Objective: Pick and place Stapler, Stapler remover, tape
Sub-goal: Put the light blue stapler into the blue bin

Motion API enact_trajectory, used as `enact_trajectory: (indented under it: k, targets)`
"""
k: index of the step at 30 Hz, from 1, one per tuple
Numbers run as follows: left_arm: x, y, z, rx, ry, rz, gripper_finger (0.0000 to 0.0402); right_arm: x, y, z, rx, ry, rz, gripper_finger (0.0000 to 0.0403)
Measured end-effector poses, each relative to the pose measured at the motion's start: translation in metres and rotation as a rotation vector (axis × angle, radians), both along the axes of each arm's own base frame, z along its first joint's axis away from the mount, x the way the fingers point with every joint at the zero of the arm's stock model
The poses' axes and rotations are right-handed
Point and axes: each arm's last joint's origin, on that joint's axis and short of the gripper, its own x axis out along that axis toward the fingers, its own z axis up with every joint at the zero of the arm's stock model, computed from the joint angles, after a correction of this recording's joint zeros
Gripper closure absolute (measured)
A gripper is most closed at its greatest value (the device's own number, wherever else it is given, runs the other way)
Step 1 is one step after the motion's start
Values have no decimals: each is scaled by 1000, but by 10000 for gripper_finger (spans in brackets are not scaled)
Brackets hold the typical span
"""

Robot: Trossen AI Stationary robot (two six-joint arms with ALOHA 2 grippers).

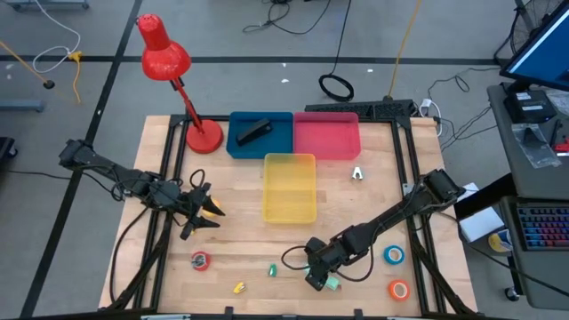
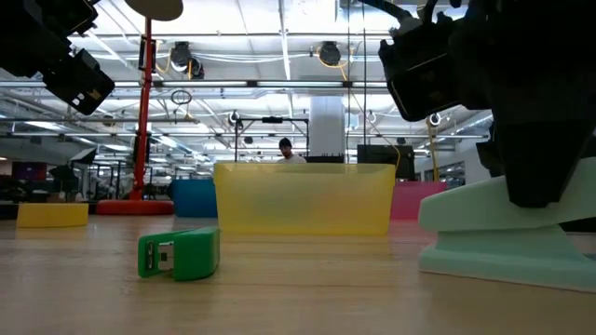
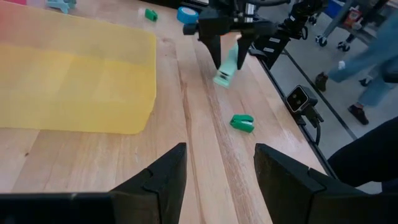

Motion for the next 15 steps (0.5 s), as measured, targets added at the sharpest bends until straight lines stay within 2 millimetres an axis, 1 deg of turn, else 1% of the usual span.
enact_trajectory:
  k: [15]
  targets:
    - [0, 0, 0, -3, 1, -1, 215, -1, -1, -2, -19, 6, 22, 190]
